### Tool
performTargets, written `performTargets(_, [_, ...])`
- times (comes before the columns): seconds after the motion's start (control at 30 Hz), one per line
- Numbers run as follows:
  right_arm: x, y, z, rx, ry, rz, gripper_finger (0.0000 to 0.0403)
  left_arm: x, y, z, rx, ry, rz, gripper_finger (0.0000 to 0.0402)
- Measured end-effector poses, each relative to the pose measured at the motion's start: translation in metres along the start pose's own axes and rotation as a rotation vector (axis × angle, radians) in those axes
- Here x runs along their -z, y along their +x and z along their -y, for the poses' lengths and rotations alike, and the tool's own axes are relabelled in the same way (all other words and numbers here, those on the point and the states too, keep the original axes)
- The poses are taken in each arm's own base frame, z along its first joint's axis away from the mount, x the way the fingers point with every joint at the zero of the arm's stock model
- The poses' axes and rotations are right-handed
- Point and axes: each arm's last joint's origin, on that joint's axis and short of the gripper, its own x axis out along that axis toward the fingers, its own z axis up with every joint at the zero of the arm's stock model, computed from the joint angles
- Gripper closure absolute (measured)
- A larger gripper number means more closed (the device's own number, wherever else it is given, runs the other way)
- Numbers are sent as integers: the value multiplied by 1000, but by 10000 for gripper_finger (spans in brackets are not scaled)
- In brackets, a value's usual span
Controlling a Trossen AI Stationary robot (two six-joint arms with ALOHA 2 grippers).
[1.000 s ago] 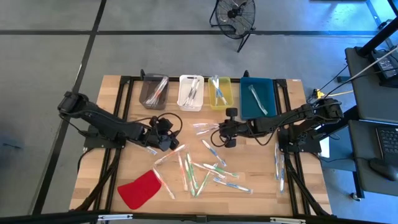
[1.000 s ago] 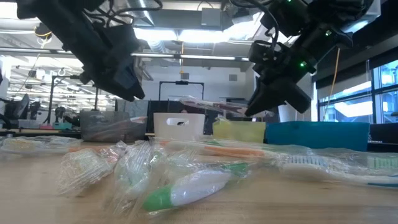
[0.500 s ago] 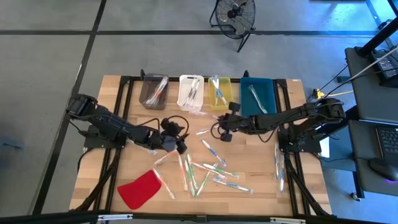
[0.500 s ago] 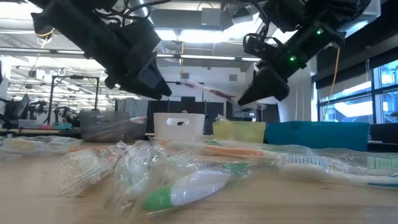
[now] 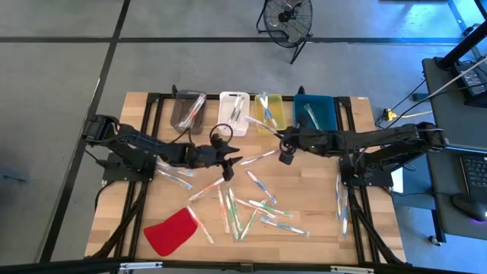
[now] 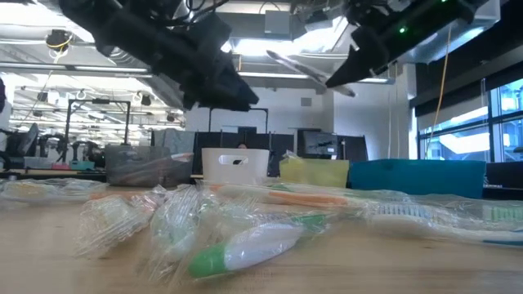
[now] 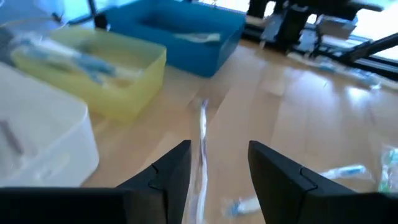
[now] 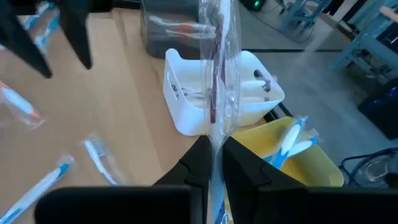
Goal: Pick & Place Toothbrushes
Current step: Put the violet toothbrush into the white bin
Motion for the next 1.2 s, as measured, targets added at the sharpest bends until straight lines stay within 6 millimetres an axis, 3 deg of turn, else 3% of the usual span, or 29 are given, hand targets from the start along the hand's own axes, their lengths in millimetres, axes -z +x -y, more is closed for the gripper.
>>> performTargets(0.23, [18, -3, 1, -24, 42, -32, 378, -17, 8, -14, 134, 92, 83, 249])
performTargets(0.5, [40, 4, -6, -108, 147, 70, 369, -26, 14, -34, 133, 103, 121, 249])
performTargets(0.73, [41, 3, -8, -195, 201, 244, 373, -35, 17, -49, 168, 72, 173, 249])
performTargets(0.97, [32, 1, -9, -236, 219, 379, 371, -48, 15, -52, 275, 64, 288, 249])
performTargets(1.2, [32, 16, -18, -257, 202, 440, 374, -51, 14, -52, 280, 61, 320, 249])
